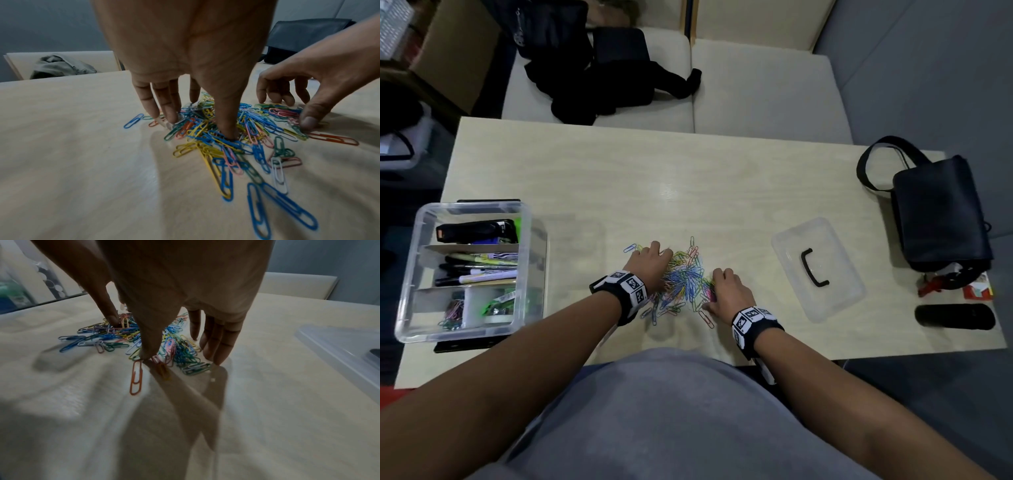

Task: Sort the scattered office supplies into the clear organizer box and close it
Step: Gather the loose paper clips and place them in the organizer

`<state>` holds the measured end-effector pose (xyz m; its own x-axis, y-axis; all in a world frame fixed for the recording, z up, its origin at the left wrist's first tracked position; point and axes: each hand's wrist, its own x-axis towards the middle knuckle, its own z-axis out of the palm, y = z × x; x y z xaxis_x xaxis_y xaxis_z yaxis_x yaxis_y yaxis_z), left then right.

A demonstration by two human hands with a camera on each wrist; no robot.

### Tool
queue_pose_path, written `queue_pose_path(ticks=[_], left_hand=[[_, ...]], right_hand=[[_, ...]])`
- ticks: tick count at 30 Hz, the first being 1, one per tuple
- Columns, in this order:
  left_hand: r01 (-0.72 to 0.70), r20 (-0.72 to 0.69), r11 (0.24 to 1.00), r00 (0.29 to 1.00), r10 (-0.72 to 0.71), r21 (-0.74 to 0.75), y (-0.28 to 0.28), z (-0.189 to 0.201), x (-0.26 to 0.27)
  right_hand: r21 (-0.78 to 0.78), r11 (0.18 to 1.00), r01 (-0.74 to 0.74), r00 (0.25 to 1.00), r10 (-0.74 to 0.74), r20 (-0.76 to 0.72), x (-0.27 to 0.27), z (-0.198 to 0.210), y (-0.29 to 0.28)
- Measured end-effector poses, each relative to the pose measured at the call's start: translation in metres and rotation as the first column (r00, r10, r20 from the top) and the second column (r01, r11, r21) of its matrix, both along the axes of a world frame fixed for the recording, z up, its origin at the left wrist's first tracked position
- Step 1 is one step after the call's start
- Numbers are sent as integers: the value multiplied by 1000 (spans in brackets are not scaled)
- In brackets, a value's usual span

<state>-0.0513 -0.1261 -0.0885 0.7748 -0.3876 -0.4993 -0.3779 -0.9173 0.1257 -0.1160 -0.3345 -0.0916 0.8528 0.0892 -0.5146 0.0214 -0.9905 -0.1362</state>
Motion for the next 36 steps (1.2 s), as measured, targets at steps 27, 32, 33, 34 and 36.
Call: queue_pose_path(ticks=[27, 32, 33, 34, 36], left_hand=[[-108, 56, 967, 991, 125, -231, 16, 17, 13], [-136, 78, 941, 983, 168, -311, 21, 31, 11], [-143, 84, 934, 980, 180, -327, 22, 34, 11], [-151, 90, 927, 977, 192, -343, 23, 38, 10], [-167, 99, 911, 971, 219, -377, 25, 46, 8]], right_hand=[[203, 972, 121, 984, -145, 106, 29, 38, 13], [280, 951, 130, 963, -188, 191, 31, 53, 23], [297, 946, 132, 956, -200, 213, 31, 56, 25], [316, 939, 137, 947, -217, 235, 32, 60, 28], [365, 919, 147, 931, -253, 263, 34, 70, 35]])
